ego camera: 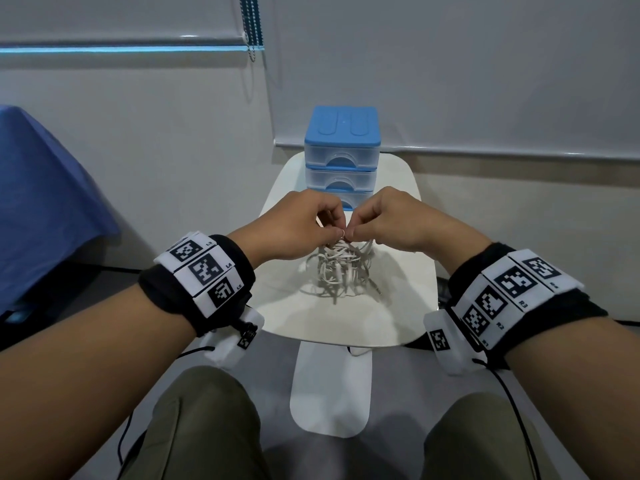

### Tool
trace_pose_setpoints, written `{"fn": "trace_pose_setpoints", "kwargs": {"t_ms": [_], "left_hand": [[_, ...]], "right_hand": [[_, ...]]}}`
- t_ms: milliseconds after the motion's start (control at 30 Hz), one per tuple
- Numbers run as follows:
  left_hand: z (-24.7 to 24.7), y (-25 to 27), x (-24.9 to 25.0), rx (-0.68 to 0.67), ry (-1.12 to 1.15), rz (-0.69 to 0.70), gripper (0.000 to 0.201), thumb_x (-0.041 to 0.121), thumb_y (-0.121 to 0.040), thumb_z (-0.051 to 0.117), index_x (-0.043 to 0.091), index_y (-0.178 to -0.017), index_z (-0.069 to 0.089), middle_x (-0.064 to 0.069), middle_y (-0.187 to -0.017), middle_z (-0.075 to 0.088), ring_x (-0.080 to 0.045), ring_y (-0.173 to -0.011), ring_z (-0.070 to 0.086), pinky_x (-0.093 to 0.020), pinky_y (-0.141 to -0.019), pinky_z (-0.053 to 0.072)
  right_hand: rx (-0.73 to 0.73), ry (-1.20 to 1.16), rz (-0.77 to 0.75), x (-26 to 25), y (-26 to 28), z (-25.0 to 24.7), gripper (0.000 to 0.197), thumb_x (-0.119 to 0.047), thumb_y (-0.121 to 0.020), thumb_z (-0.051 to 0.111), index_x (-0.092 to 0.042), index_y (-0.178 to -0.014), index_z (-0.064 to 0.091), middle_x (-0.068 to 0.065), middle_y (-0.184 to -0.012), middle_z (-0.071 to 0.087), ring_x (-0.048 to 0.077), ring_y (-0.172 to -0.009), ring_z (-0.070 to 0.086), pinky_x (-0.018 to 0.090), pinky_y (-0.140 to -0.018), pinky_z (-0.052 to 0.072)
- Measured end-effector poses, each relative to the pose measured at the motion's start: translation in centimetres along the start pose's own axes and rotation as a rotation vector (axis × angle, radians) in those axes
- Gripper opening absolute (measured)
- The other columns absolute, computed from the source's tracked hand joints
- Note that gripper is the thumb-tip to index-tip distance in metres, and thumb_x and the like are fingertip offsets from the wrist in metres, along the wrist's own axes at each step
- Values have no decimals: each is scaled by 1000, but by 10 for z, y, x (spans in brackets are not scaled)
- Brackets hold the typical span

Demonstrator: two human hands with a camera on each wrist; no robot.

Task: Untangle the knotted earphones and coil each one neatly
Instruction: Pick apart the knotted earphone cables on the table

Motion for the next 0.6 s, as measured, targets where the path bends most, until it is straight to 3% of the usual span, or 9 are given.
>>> {"fn": "trace_pose_setpoints", "kwargs": {"t_ms": [67,133,233,333,433,600], "left_hand": [[-1,0,-2,12,17,-5,8,16,-93,74,21,-87,71,5,-84,74,-14,-73,72,-24,-71,55],[-1,0,-2,28,24,-4,8,15,-92,75,20,-86,71,2,-83,74,-15,-71,71,-23,-68,55],[0,-2,-4,48,17,-9,11,16,-89,78,19,-84,68,0,-83,73,-16,-68,71,-29,-68,58],[0,-7,-5,70,1,-28,16,22,-88,80,17,-82,66,-1,-81,72,-17,-69,72,-36,-71,60],[1,-11,-5,50,-28,-52,21,27,-88,81,14,-79,67,0,-75,74,-15,-67,72,-34,-70,60],[1,-10,-6,3,-57,-65,14,24,-89,80,17,-78,75,8,-72,75,-8,-72,72,-26,-68,56]], "right_hand": [[-24,-13,3,2,0,2,9,-18,-91,76,-18,-82,79,-21,-43,51,9,-64,47,9,-38,31],[-43,-40,7,4,1,3,8,-17,-92,75,-15,-87,80,-20,-43,50,11,-65,47,9,-35,30],[-67,-51,26,7,0,5,7,-15,-92,74,-14,-88,80,-18,-43,51,10,-62,47,8,-38,29],[-102,-25,65,8,-2,8,16,-11,-91,72,-19,-78,77,-16,-49,53,9,-60,48,14,-43,34],[-132,-7,94,10,-4,10,24,-8,-92,68,-21,-72,73,-8,-60,60,10,-61,51,21,-51,37],[-115,-3,77,12,-7,11,17,-12,-94,67,-17,-80,76,1,-74,73,8,-57,57,24,-53,37]]}}
Point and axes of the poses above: each hand's wrist, its own y-axis away from the middle knuckle, its own z-axis out of the palm, x = y × z, the point moved 7 cm from there along -y, towards the middle knuckle
